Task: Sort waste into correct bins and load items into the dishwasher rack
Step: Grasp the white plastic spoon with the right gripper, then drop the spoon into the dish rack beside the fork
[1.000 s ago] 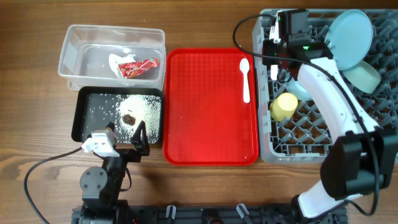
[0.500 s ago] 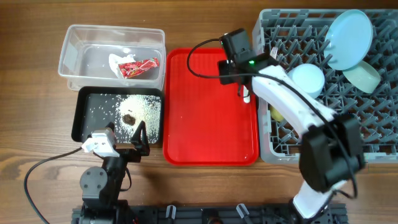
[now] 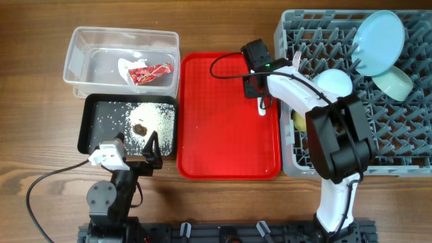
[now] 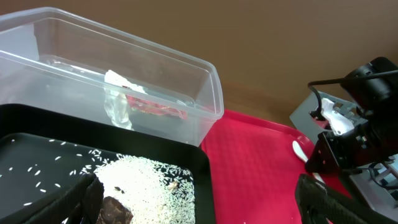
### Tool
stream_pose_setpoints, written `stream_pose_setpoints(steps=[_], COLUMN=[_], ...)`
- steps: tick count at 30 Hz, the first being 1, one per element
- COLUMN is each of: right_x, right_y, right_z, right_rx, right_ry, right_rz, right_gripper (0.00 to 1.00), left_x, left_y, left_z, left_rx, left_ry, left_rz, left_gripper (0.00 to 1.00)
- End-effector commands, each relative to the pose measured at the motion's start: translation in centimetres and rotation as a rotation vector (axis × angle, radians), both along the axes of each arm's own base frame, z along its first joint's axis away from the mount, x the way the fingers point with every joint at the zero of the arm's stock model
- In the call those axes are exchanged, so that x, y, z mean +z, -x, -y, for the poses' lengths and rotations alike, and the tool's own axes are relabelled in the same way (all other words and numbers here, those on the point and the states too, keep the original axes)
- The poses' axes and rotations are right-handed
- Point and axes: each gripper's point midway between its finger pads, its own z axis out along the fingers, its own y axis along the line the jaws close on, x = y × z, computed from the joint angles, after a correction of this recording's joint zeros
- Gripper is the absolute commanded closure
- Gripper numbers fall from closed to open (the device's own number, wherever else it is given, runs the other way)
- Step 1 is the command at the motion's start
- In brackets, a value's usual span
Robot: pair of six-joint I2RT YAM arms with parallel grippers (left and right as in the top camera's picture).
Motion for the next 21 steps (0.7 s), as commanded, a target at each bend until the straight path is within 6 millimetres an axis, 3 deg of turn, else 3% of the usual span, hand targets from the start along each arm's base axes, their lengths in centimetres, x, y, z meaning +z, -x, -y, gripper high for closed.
stream_pose_setpoints(steps=[1, 4, 5, 7, 10, 14, 16, 19, 21], right_x=[2.8, 11.1, 13.5, 16.7, 16.7, 13.1, 12.7, 19.1, 26.1], right_y=[1.5, 0.5, 0.2, -0.8, -2.1, -4.0, -4.5, -3.2, -0.5], right_z=[-2.0, -0.9, 0.3, 4.5, 9.0, 9.9, 10.0, 8.4, 7.0], right_rx=[0.051, 0.058, 0.055, -0.025, -0.08, -0.018, -0.024, 0.018, 0.076], right_ry=[-0.074, -0.122, -0.125, -0.093, -0.061, 0.029, 0.035, -0.048, -0.155], right_rz=[0.007, 0.183, 0.237, 0.325, 0.339, 0.305, 0.315, 0.388, 0.505], right_gripper=[0.96, 0.96, 0.96, 0.96, 0.96, 0.95, 0.55, 0.44, 0.42], left_x=[-0.1, -0.1, -0.1, -0.1, -0.1, -0.1, -0.1, -0.1, -0.1], left_y=[0.0, 0.0, 0.0, 0.0, 0.0, 0.0, 0.0, 0.0, 0.0], left_z=[0.1, 0.1, 0.1, 0.1, 0.1, 0.1, 0.1, 0.1, 0.1], left_rx=[-0.008, -0.008, -0.008, -0.008, -0.008, -0.008, -0.008, -0.008, -0.008], left_ry=[-0.011, -0.011, -0.011, -0.011, -0.011, -0.011, -0.011, -0.011, -0.011], left_rz=[0.006, 0.006, 0.006, 0.006, 0.006, 0.006, 0.006, 0.006, 0.006], left_gripper=[0.0, 0.0, 0.0, 0.0, 0.0, 0.0, 0.0, 0.0, 0.0])
